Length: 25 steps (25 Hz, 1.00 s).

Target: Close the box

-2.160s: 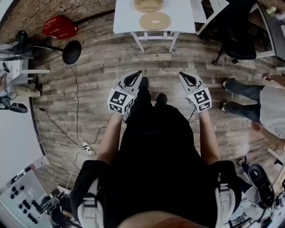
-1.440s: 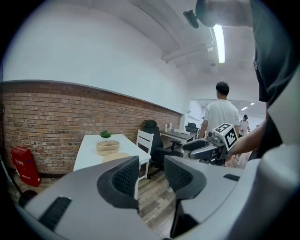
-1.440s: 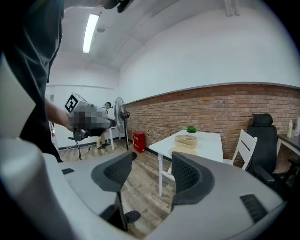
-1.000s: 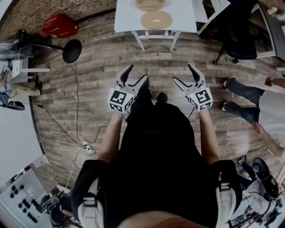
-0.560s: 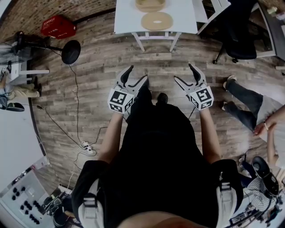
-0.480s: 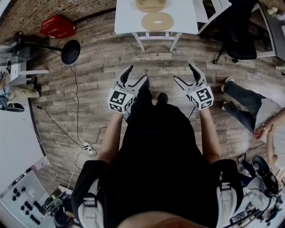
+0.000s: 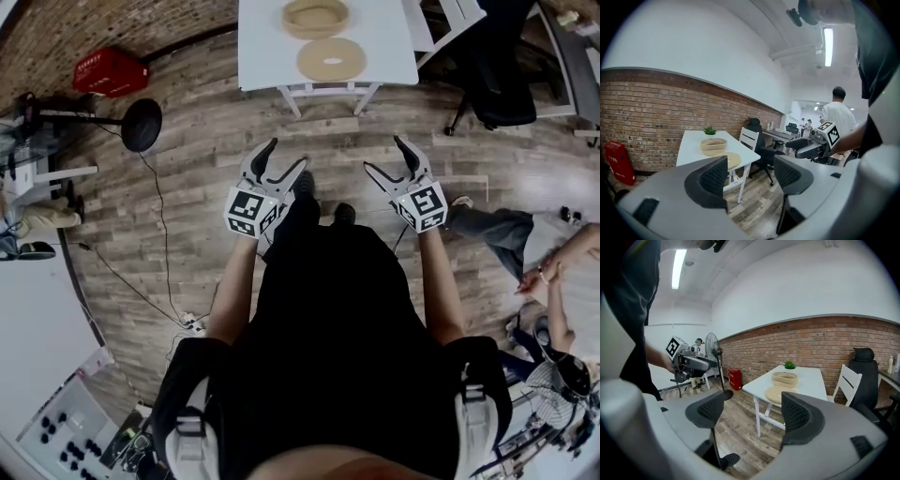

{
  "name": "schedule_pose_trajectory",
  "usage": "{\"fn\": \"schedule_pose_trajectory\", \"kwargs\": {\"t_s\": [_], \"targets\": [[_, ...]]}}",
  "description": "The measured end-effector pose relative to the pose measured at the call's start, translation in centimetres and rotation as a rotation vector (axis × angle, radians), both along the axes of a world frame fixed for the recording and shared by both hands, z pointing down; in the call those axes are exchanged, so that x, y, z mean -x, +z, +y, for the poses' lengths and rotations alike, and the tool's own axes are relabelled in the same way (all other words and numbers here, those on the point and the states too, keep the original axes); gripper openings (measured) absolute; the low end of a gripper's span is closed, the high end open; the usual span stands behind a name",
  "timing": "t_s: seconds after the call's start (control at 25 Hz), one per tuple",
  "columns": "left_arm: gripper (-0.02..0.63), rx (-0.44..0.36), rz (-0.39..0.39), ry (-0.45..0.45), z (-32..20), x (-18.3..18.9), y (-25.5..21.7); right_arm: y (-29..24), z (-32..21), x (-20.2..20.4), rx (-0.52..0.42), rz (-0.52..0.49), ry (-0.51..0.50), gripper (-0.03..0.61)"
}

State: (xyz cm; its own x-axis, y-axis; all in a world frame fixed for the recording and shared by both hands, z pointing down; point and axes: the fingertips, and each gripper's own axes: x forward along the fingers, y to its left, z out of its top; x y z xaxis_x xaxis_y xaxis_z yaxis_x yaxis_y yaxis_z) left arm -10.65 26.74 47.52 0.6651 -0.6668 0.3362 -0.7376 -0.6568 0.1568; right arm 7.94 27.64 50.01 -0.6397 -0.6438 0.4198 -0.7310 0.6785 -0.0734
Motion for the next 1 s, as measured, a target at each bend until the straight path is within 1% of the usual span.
{"fn": "schedule_pose_trajectory", "kwargs": {"t_s": [0.16,0.32,0.52,0.84,1.0], "targets": [[0.310,0.007,0.011,0.031,-3.5,1.2,0.4,0.0,-2.9,1.5,0.006,0.020,0.015,0.367],[0.310,0.020,-0.005,0.084,-6.7,2.2,1.2,-0.1,-5.8,3.1,-0.002,0.023,0.048,0.362],[0.310,0.019,-0.011,0.124,-10.2,3.6,1.6,0.2,-8.6,5.0,-0.001,0.025,0.081,0.359],[0.310,0.031,-0.022,0.176,-13.6,5.6,2.6,0.8,-11.6,7.1,0.000,0.021,0.135,0.359],[0.310,0.039,-0.030,0.217,-14.7,6.1,3.1,0.8,-12.7,8.0,0.003,0.014,0.172,0.356]]}}
